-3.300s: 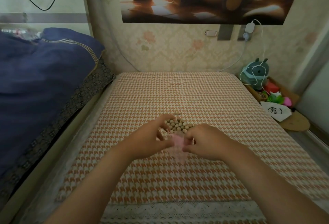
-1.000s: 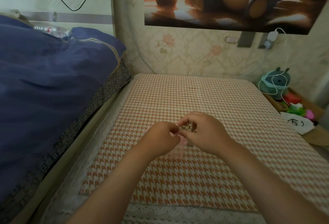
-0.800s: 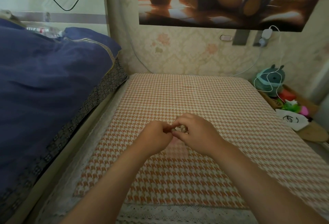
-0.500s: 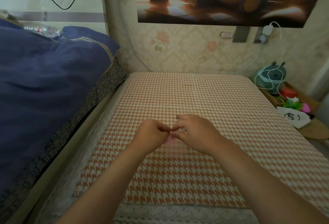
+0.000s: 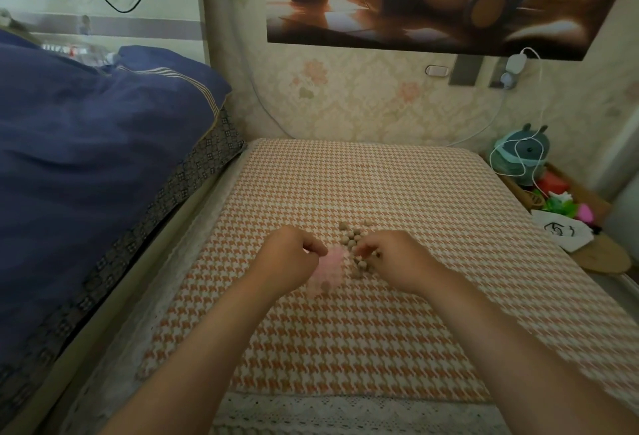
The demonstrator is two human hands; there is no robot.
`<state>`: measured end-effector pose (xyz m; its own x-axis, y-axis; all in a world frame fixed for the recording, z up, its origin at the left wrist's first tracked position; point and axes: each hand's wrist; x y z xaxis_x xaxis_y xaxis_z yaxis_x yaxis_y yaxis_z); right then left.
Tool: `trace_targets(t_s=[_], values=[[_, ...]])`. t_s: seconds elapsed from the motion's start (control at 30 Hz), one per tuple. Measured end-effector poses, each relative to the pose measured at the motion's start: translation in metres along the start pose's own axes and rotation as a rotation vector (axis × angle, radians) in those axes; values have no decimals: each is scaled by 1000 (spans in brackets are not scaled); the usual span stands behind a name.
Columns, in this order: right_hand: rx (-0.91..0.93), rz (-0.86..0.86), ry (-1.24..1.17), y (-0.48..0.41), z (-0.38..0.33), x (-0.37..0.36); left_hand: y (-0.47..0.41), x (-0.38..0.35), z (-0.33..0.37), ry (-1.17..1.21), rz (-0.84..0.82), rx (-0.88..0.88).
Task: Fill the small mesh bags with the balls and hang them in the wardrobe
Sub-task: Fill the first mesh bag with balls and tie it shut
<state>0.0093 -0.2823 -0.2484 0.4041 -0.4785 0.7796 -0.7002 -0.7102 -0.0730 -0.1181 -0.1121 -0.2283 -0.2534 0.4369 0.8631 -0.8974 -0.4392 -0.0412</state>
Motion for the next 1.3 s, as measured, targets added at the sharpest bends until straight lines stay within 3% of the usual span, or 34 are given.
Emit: trace_targets(t_s=[0.1, 0.3, 0.57, 0.67, 0.97, 1.3], values=[[-24, -119, 119, -5, 6, -13, 3, -2, -3, 24, -17, -22], [2, -132, 199, -9, 5, -24, 5, -2, -3, 76, -19, -7], [94, 265, -225, 6, -25, 8, 3, -5, 8, 75, -89, -33], [156, 200, -245, 17, -38, 10, 4, -8, 14, 110, -103, -70], [250, 100, 120, 17, -35, 4, 2, -12, 17, 168, -94, -99], [212, -58, 147, 17, -31, 1, -3, -14, 9, 166, -92, -40]])
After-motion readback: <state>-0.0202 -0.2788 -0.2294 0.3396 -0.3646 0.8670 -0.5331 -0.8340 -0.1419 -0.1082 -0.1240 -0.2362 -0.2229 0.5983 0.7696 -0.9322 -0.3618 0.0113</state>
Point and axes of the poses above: each hand's wrist, its own y-axis away from the middle knuckle, its own x-axis out of the back of the hand, z = x × y, and after that the axes turned 13 degrees about -y, right-handed
